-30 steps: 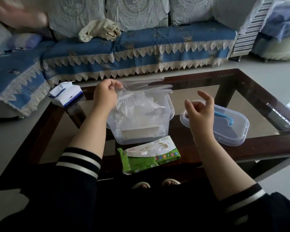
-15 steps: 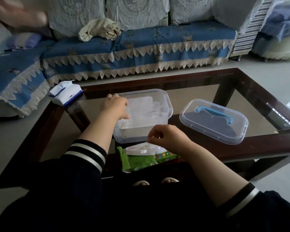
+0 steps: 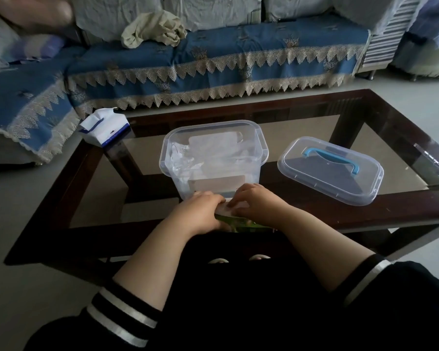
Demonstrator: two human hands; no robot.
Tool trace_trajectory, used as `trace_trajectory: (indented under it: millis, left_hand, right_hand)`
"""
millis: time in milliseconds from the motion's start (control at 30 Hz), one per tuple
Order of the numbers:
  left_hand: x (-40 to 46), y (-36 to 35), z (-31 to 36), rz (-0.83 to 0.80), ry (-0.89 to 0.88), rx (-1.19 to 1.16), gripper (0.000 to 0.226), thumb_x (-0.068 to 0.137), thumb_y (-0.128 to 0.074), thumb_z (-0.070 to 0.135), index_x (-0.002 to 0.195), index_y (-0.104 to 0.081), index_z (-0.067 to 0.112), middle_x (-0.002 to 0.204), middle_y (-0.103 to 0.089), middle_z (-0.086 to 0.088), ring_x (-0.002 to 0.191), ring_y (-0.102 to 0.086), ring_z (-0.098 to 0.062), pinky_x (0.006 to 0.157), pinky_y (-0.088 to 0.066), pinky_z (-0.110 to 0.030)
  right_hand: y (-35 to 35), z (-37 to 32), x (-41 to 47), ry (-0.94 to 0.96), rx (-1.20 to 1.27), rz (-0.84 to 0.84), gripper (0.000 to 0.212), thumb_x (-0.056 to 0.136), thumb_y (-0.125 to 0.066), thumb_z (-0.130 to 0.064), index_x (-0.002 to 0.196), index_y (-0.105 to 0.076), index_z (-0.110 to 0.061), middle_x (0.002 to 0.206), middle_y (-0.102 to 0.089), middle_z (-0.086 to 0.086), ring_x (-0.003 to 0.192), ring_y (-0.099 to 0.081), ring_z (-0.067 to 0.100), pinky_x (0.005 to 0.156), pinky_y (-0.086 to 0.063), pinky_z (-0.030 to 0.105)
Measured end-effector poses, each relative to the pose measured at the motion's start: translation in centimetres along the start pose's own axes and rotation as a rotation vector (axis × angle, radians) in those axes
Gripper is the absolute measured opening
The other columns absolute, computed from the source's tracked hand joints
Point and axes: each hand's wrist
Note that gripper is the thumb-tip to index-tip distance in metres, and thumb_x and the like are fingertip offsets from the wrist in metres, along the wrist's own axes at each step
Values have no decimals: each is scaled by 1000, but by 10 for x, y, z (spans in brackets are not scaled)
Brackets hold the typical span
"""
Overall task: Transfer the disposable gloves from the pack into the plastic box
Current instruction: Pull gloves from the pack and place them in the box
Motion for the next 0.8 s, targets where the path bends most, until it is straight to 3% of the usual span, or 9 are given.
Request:
trace_trajectory:
  millis: [133, 434, 600, 800]
  left_hand:
    - [9, -15, -7, 32, -16, 102, 81, 78, -73, 53, 145, -36, 28, 143, -39, 1, 134, -31, -22, 107, -35, -43]
    - [19, -23, -14, 82, 26, 40, 72, 76, -76, 51, 138, -43, 32, 140, -41, 6, 133, -30, -21, 106, -33, -47]
    - [21, -27, -18, 102, 18, -67, 67, 75, -79, 45, 133, -48, 30, 138, -44, 5, 132, -31, -21, 105, -37, -48]
    - [23, -28, -18, 122, 18, -80, 62, 74, -80, 43, 127, -51, 31, 136, -46, 5, 128, -34, -21, 104, -38, -46]
  right_hand:
    - [-1, -2, 0, 1, -54, -25, 24, 90, -62, -32, 113, -70, -30, 125, -50, -3, 119, -39, 18, 106, -32, 32]
    - [-11, -11, 4, -50, -110, 37, 17, 88, -64, -26, 97, -72, -14, 121, -53, 3, 115, -44, 25, 100, -39, 42]
    - [-7, -11, 1, -79, 35, 87, 12, 88, -63, -17, 94, -70, -10, 110, -58, 7, 102, -55, 23, 91, -44, 32]
    - [-6, -11, 1, -138, 152, 132, 12, 91, -59, -18, 93, -67, -9, 100, -63, 5, 96, -59, 22, 83, -45, 30]
Point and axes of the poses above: each hand's wrist, its own x-axis towards the middle knuckle, its own y-axis out of the back of the hand, z = x × y
